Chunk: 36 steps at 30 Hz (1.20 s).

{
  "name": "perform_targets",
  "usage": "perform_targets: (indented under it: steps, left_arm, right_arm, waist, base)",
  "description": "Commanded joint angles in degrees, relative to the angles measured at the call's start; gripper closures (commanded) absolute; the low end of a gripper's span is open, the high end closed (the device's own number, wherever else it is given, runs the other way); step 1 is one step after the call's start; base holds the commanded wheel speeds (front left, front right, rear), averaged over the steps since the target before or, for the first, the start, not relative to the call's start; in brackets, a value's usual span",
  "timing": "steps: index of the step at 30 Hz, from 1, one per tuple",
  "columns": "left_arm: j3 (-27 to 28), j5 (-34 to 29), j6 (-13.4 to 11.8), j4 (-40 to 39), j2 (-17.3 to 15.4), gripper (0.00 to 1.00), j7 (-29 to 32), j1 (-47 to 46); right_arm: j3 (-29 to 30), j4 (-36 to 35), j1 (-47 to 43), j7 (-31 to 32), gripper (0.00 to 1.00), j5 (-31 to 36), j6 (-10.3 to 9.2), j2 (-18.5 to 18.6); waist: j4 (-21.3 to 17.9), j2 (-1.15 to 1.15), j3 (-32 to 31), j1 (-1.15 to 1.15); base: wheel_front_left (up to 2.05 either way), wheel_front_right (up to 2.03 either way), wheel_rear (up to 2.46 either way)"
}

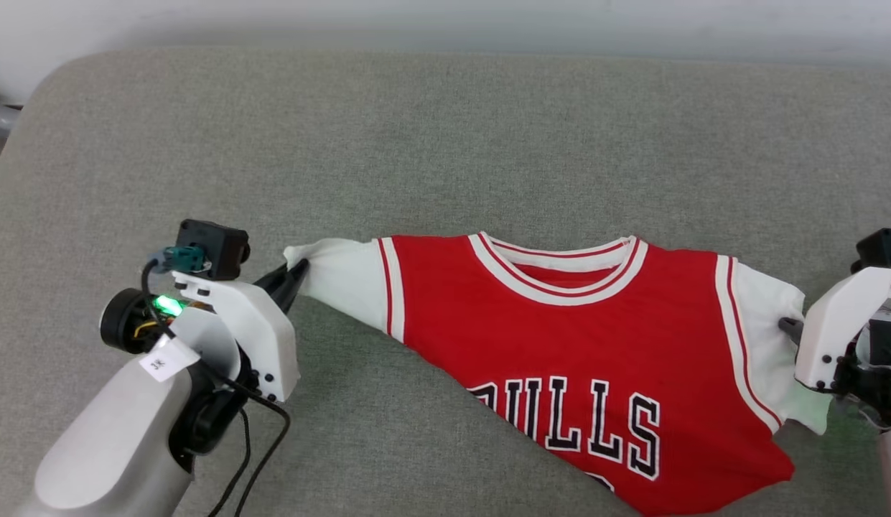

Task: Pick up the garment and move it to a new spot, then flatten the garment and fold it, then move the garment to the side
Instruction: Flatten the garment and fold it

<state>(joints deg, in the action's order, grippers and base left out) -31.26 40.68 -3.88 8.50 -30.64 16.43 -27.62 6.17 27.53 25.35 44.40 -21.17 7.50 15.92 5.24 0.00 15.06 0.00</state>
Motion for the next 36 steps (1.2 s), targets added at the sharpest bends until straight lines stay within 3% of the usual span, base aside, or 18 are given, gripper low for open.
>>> perform_targets:
  steps: [1,9,14,22,36]
  left_arm:
    - [0.8,-0.1,-0.5,0.3,-0.3,1.00,-1.1,-0.9]
    - [4.3,-0.9,-2.3,1.9,0.2,1.00,-4.6,-7.0]
    - [6.5,-1.2,-1.8,6.2,1.6,1.00,-7.2,-14.7]
    - [9.3,-1.6,1.3,18.1,3.9,1.00,-13.8,-30.6]
    - [14.3,-1.7,6.4,34.2,2.8,1.00,-24.5,-56.3]
  right_arm:
    - [-0.8,-0.9,-0.2,-2.4,1.00,0.5,-0.02,-0.5]
    - [-0.6,-7.6,5.3,-9.7,1.00,3.1,-0.03,0.8]
    - [0.2,-8.7,12.0,-13.3,1.00,5.2,-0.04,0.1]
    - [1.1,-5.9,29.0,-19.0,1.00,8.7,-0.04,-1.6]
    - [2.9,2.3,58.2,-28.3,1.00,13.1,-0.06,-3.5]
  waist:
    - [-0.4,0.00,-0.9,0.00]
    - [-1.6,0.00,-3.8,0.00]
    - [-2.3,0.00,-3.9,0.00]
    - [-3.4,0.00,0.0,0.00]
    - [-5.2,0.00,9.7,0.00]
  base:
    - [0.00,0.00,0.00]
    - [0.00,0.00,0.00]
    - [0.00,0.00,0.00]
    - [0.00,0.00,0.00]
    - [0.00,0.00,0.00]
